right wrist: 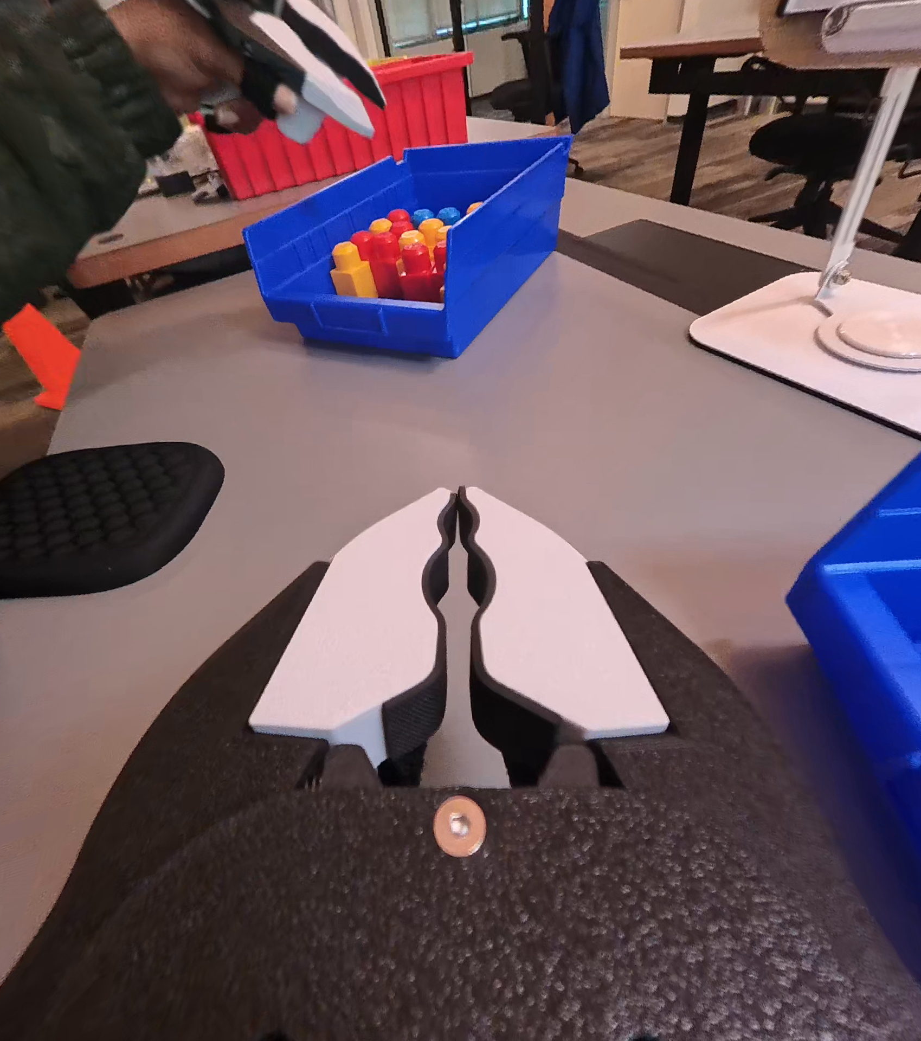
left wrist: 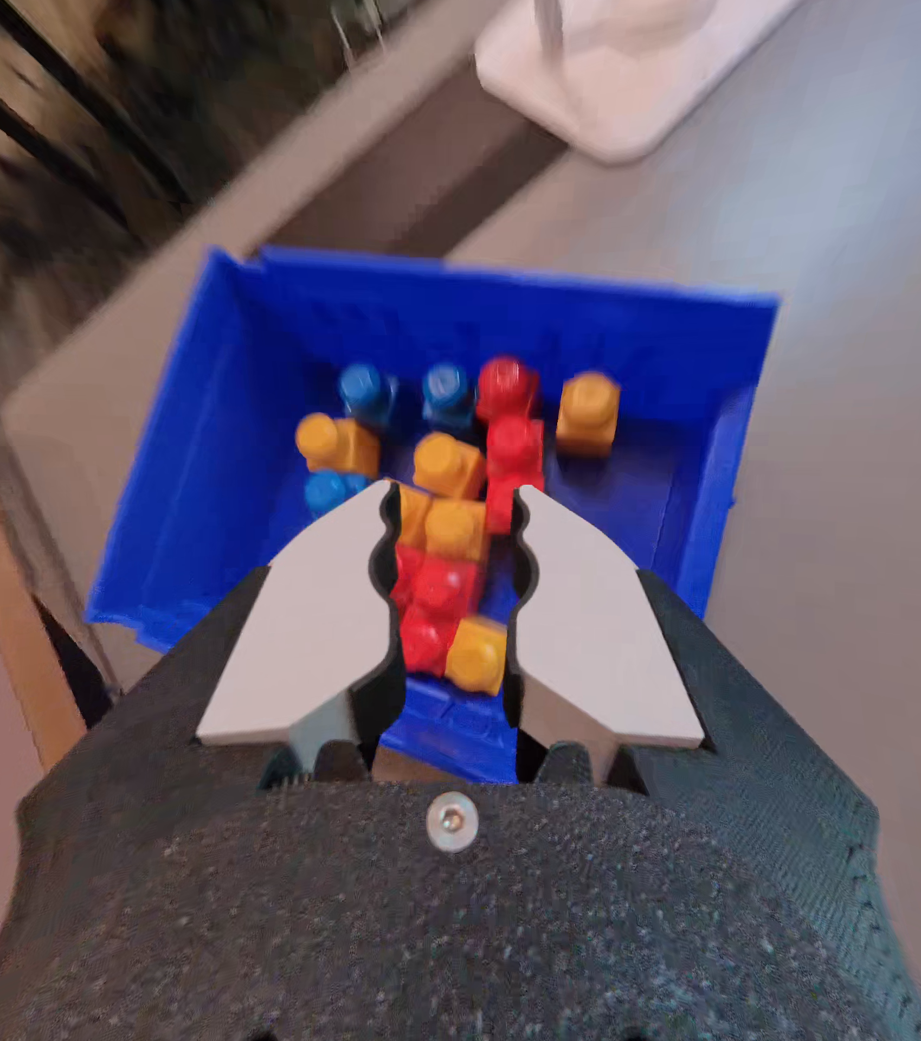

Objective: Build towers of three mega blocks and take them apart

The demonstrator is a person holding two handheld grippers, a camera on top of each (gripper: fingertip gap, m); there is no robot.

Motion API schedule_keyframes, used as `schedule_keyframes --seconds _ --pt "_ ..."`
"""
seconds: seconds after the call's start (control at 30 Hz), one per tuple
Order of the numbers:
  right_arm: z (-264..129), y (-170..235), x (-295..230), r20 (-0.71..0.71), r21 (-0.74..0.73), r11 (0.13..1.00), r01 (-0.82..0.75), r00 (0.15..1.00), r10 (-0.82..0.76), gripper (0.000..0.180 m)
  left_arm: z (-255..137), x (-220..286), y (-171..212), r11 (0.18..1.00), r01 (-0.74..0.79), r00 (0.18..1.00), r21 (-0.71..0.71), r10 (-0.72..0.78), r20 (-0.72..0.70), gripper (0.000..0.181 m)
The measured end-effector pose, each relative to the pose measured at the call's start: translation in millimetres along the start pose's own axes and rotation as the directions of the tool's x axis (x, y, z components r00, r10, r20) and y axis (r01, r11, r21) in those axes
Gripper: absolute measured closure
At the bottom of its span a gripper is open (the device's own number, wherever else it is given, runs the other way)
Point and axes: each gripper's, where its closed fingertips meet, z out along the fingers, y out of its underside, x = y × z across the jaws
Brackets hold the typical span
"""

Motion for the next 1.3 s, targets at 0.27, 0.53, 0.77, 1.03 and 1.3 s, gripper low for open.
schedule_keyframes --seconds 0.27,0.53,0.77,1.03,1.3 --pt "8.3 13.6 -6.6 0.037 -0.052 0.999 -0.005 0.999 0.007 0.179 55.4 34.7 51.6 0.915 -0.235 0.958 -0.328 0.16 -0.24 0.137" --pt "6.8 16.5 -9.3 0.05 -0.063 0.998 -0.005 0.999 0.008 0.179 77.3 35.4 53.2 0.84 -0.307 0.95 -0.447 0.295 -0.099 0.146" --pt "9.7 7.3 -27.2 0.094 -0.028 0.993 0.112 0.99 -0.109 0.172 -11.3 120.3 -25.1 0.922 -0.376 0.911 -0.088 0.351 -0.215 0.147" --pt "34.0 10.2 -85.8 0.16 -0.071 0.926 0.37 0.921 -0.356 0.131 -21.4 318.1 -31.5 0.727 -0.676 0.614 0.119 0.645 -0.454 0.147" --pt "37.6 42.0 -99.3 0.268 -0.21 0.894 0.396 0.903 -0.337 0.143 -5.5 362.7 -35.1 0.71 -0.684 0.546 0.166 0.649 -0.53 0.151"
